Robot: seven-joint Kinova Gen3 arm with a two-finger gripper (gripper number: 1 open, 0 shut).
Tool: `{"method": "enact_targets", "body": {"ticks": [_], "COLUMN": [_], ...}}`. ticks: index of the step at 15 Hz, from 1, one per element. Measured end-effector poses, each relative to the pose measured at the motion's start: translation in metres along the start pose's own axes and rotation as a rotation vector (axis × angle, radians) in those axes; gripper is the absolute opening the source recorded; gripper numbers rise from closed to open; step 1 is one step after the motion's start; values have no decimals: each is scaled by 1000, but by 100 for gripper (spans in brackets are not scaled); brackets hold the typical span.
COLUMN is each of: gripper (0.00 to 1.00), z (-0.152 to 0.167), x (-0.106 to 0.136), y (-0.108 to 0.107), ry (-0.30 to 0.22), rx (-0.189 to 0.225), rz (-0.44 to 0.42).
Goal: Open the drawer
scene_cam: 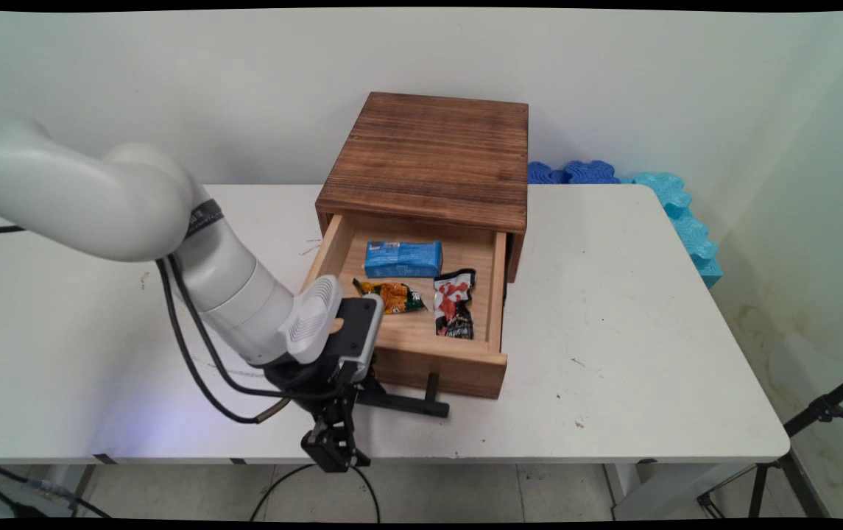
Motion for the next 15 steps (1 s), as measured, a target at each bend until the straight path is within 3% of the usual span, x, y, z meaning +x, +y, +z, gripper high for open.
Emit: {"method": "enact_targets", "body": {"ticks": [15], "gripper": [100], "z": [-2], "x": [-5], "y": [35], "ry": [-2], "rx": [-54], "rz": [8]}}
